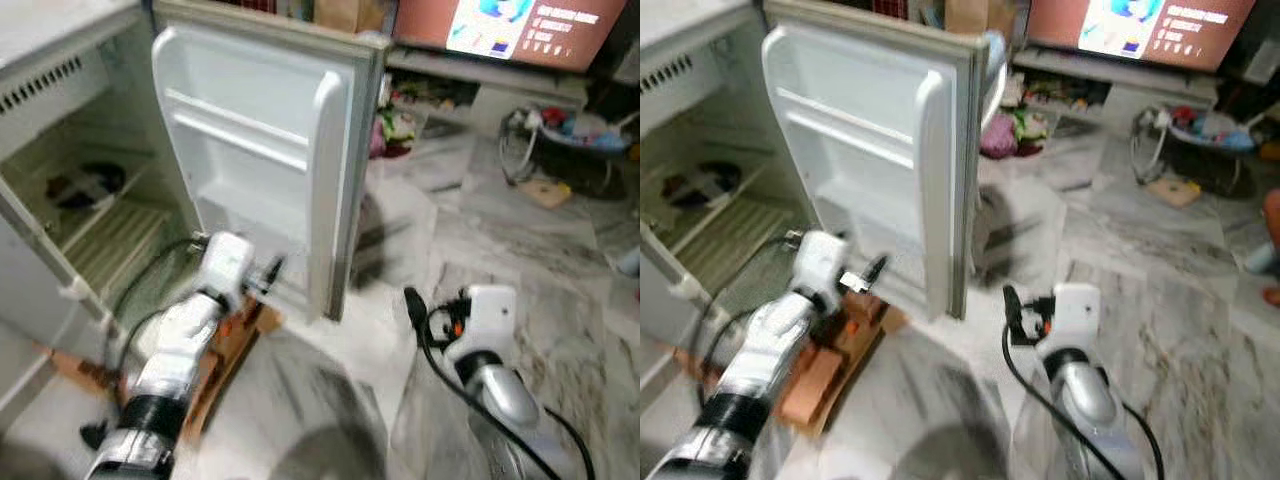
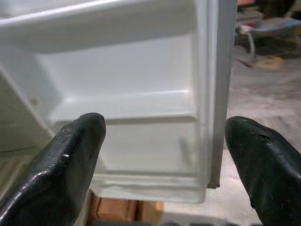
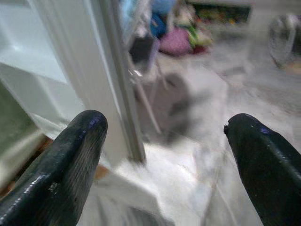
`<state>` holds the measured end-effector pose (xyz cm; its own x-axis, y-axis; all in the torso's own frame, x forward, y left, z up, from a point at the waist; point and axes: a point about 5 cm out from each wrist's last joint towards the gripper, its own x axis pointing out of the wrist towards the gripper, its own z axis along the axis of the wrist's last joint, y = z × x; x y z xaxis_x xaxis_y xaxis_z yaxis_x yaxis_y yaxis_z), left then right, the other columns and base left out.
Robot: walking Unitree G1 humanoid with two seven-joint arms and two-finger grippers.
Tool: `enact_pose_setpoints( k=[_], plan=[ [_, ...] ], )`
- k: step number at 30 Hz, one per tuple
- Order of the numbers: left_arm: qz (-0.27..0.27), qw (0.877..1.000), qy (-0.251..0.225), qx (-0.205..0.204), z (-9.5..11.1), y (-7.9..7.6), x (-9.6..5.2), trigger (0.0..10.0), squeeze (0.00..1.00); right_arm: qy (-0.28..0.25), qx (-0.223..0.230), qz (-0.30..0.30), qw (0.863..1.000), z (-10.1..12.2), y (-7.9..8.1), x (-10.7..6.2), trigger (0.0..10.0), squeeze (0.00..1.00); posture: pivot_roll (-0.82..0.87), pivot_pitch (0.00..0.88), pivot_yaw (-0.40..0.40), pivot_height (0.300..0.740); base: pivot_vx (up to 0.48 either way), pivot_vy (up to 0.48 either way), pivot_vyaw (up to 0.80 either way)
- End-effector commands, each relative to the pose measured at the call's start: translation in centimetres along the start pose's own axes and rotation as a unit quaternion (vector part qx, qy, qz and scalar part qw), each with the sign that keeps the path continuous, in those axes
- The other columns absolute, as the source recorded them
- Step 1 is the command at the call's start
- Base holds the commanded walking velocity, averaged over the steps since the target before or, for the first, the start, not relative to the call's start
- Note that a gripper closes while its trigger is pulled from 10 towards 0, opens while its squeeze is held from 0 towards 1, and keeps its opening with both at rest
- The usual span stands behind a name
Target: Restocking fridge
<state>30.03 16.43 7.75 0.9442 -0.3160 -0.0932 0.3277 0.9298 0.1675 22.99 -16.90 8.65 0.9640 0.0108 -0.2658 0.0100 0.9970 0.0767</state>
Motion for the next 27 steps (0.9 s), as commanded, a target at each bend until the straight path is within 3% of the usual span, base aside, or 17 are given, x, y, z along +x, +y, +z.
enact_pose_setpoints(
  k=[1,5,9,22,24,27],
  plan=[
    [0.007,1.0,-0.009,-0.004,0.5,0.0,-0.2,10.0,0.0,0.023,0.0,-0.033,0.999,-0.4,-1.1,0.1,10.0,0.0,-0.02,0.01,-0.008,0.74,0.281,-0.386,0.0],
    [0.068,0.998,0.012,-0.006,-0.6,1.3,-2.8,10.0,0.0,0.107,0.015,-0.083,0.991,-2.3,-2.2,-0.2,10.0,0.0,-0.01,0.01,-0.019,0.74,0.299,-0.372,-0.44],
    [0.11,0.994,0.023,-0.01,-1.2,2.2,-3.9,10.0,0.0,0.15,0.004,-0.061,0.987,-3.2,-1.9,0.3,10.0,0.0,0.0,0.01,-0.027,0.74,0.319,-0.355,-0.34],
    [0.101,0.995,0.023,-0.011,-0.8,1.3,-3.3,10.0,0.0,0.161,0.008,-0.025,0.987,-3.5,-1.5,1.0,10.0,0.0,-0.01,0.0,-0.02,0.74,0.34,-0.335,0.0],
    [0.095,0.995,0.021,-0.009,-1.0,0.9,-3.1,10.0,0.0,0.144,-0.006,-0.018,0.989,-3.2,-1.3,1.3,10.0,0.0,-0.01,0.0,-0.019,0.74,0.354,-0.319,0.0],
    [0.092,0.995,0.02,-0.011,-1.1,0.5,-3.0,10.0,0.0,0.076,-0.014,-0.026,0.997,-1.6,-1.2,2.0,10.0,0.0,-0.01,0.0,-0.017,0.74,0.354,-0.32,0.0]
  ],
)
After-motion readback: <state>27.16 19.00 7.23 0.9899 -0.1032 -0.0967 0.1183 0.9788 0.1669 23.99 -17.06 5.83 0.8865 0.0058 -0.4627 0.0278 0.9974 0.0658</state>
